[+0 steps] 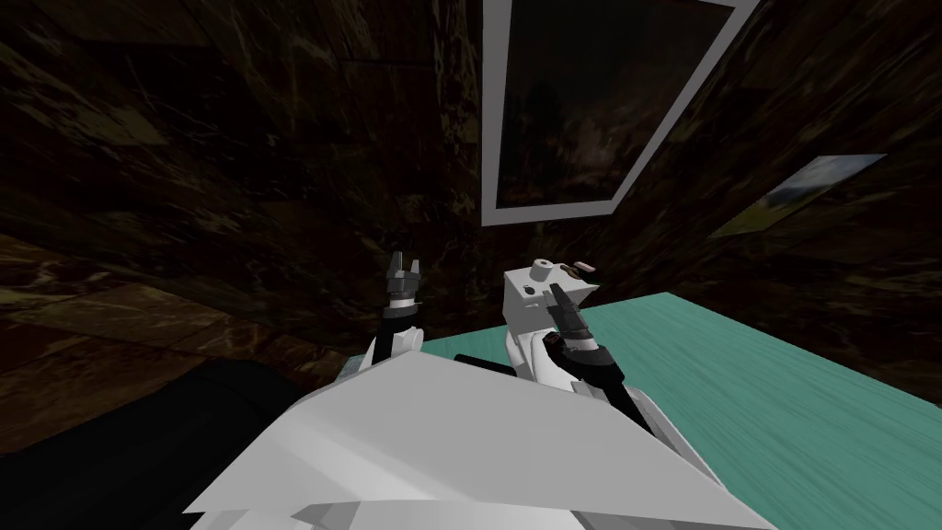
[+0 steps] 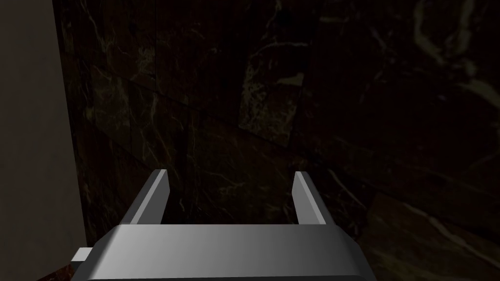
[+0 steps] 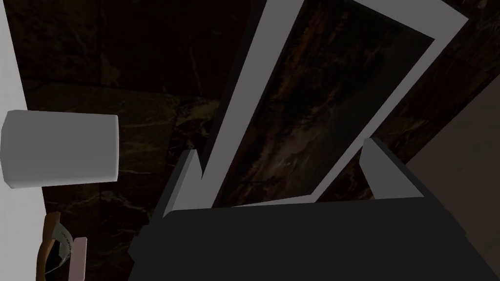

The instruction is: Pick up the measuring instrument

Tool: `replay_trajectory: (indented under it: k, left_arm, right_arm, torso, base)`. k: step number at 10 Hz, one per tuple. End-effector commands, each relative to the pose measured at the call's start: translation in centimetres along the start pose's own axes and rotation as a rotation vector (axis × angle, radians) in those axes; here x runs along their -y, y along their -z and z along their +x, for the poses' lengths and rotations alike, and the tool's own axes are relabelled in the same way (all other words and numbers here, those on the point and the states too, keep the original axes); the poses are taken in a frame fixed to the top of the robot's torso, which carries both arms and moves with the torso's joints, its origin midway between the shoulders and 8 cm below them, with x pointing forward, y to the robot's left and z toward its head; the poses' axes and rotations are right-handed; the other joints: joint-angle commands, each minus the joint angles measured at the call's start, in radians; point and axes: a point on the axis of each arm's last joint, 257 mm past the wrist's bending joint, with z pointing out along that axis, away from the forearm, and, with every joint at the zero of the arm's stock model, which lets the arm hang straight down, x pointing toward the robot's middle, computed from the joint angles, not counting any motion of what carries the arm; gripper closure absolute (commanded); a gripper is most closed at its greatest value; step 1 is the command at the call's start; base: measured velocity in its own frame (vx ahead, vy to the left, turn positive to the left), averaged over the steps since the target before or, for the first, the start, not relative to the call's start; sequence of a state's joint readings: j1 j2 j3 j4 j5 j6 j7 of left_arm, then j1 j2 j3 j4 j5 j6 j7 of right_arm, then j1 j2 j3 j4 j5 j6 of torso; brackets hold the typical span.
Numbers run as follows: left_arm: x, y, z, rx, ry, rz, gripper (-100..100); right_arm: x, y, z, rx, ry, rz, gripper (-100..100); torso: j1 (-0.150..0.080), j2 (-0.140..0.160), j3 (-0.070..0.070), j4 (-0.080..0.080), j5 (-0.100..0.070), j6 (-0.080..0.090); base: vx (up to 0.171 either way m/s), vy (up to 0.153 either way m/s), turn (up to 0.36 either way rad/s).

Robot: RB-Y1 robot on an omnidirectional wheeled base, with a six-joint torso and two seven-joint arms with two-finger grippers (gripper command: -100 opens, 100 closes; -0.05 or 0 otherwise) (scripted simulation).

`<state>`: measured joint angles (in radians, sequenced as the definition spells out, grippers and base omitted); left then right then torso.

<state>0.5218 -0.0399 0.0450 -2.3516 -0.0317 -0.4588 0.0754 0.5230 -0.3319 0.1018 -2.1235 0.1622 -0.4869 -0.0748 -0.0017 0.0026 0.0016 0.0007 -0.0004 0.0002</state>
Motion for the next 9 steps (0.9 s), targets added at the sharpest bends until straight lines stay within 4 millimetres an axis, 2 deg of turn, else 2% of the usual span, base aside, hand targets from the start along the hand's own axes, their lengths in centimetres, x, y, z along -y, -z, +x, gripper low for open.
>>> replay_trajectory:
  k: [1, 2, 3, 4, 5, 6, 7, 8, 9]
  left_arm:
    - [0.0, 0.0, 0.0, 0.0, 0.0, 0.0, 0]
    - [0.0, 0.0, 0.0, 0.0, 0.0, 0.0, 0]
    - [0.0, 0.0, 0.0, 0.0, 0.0, 0.0, 0]
    - [0.0, 0.0, 0.0, 0.0, 0.0, 0.0, 0]
    - [0.0, 0.0, 0.0, 0.0, 0.0, 0.0, 0]
    - [0.0, 0.0, 0.0, 0.0, 0.0, 0.0, 0]
    - [0.0, 0.0, 0.0, 0.0, 0.0, 0.0, 0]
    - [0.0, 0.0, 0.0, 0.0, 0.0, 0.0, 0]
    - [0.0, 0.0, 0.0, 0.0, 0.0, 0.0, 0]
  right_arm:
    - [1.5, 1.2, 0.9, -0.055, 0.036, 0.034, -100]
    - [1.6, 1.3, 1.0, -0.073, 0.046, 0.035, -100]
    - [3.0, 2.3, 1.6, -0.112, 0.072, 0.066, -100]
    - [3.1, 2.5, 1.7, -0.135, 0.086, 0.068, -100]
    - [4.5, 3.7, 2.2, -0.174, 0.111, 0.098, -100]
    - [4.6, 3.9, 2.3, -0.2, 0.127, 0.1, -100]
    - [6.0, 5.2, 2.7, -0.24, 0.152, 0.132, -100]
    - [6.1, 5.4, 2.7, -0.263, 0.166, 0.133, -100]
    - [7.6, 6.8, 3.1, -0.302, 0.19, 0.165, -100]
  torso:
    - [0.0, 0.0, 0.0, 0.0, 0.0, 0.0]
    - [0.0, 0.0, 0.0, 0.0, 0.0, 0.0]
    - [0.0, 0.0, 0.0, 0.0, 0.0, 0.0]
    - [0.0, 0.0, 0.0, 0.0, 0.0, 0.0]
    - [0.0, 0.0, 0.0, 0.0, 0.0, 0.0]
    - [0.0, 0.0, 0.0, 0.0, 0.0, 0.0]
    - [0.0, -0.001, 0.0, 0.0, 0.0, 0.0]
    - [0.001, 0.0, 0.0, 0.0, 0.0, 0.0]
    - [0.001, -0.001, 0.0, 0.0, 0.0, 0.0]
  base:
    - [-0.035, -0.013, 0.06]
    - [-0.033, -0.016, 0.031]
    - [-0.043, -0.017, 0.059]
    - [-0.037, -0.012, 0.033]
    - [-0.037, -0.01, 0.055]
    - [-0.03, -0.01, 0.036]
    - [-0.034, -0.01, 0.077]
    - [-0.033, -0.008, 0.032]
    - [-0.041, -0.006, 0.061]
